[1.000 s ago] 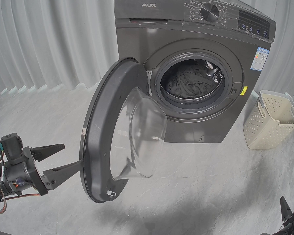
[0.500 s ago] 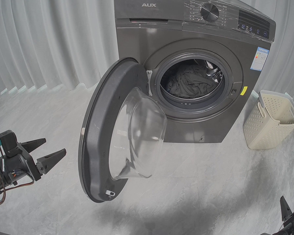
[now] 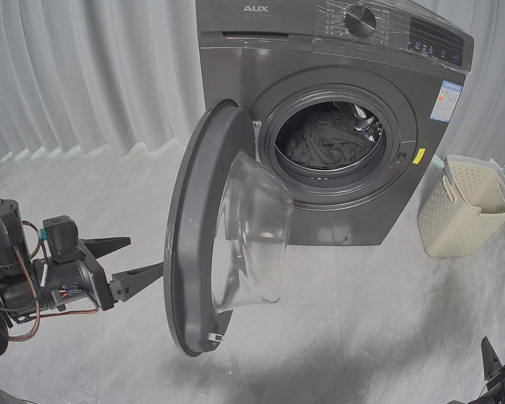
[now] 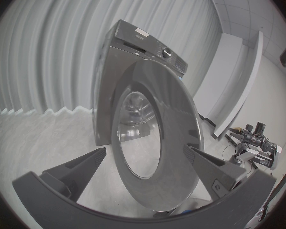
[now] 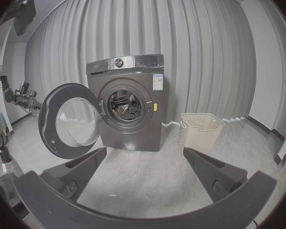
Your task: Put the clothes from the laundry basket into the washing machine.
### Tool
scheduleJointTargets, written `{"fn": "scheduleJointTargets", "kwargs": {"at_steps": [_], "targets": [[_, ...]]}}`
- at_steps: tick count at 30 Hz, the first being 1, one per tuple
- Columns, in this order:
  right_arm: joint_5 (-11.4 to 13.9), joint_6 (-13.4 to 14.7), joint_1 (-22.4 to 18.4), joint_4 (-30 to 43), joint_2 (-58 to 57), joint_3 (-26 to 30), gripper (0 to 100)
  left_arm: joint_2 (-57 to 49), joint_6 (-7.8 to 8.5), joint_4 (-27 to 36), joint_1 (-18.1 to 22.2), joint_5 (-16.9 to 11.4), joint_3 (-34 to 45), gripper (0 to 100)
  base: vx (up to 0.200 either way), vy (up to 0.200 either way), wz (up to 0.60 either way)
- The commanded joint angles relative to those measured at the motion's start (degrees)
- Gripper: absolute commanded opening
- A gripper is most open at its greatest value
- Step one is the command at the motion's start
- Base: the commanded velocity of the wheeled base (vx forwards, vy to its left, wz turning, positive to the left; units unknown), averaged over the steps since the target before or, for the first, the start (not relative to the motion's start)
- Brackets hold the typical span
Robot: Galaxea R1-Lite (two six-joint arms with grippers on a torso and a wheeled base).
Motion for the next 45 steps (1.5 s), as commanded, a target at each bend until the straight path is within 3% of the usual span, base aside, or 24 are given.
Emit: {"fn": "scheduleJointTargets", "kwargs": {"at_steps": [1,9,14,16,18,23,24,27,37,45], "targets": [[0.0,0.0,0.0,0.0,-0.9,0.9,100,4.3,-0.32,-2.1,-4.3,0.3,-1.1,100,0.000,0.000,0.00],[0.0,0.0,0.0,0.0,-0.9,0.9,100,12.5,-0.32,-10.6,-8.7,1.4,-2.3,100,0.000,0.000,0.00],[0.0,-0.1,0.0,0.0,-0.9,0.9,100,17.8,-3.93,-16.9,-11.8,4.1,-5.4,100,0.000,0.000,0.00],[0.0,-0.1,0.0,0.0,-0.9,0.9,100,19.1,-4.37,-17.3,-12.4,5.5,-6.7,100,0.000,0.000,0.00],[0.0,-0.1,0.0,0.0,-0.9,0.9,100,22.1,-4.72,-17.7,-13.7,8.8,-9.8,100,0.000,0.000,0.00],[0.0,-0.1,0.0,0.0,-0.9,0.9,100,24.9,-5.95,-18.1,-15.5,11.7,-13.6,100,0.000,0.000,0.00],[0.0,-0.1,0.0,0.0,-0.9,0.9,100,26.1,-7.71,-18.2,-16.4,12.9,-15.9,100,0.000,0.000,0.00],[0.0,-0.1,0.0,0.0,-0.9,0.9,100,27.5,-8.94,-18.2,-17.8,14.4,-18.2,100,0.000,0.000,0.00],[0.0,-0.2,0.1,-0.1,-0.9,0.9,100,33.6,-9.11,-17.9,-21.8,16.4,-24.7,100,0.000,0.000,0.00],[0.0,-0.2,0.0,-0.1,-0.9,0.9,100,40.3,-9.20,-17.3,-24.8,18.5,-35.7,100,0.000,0.000,0.00]]}}
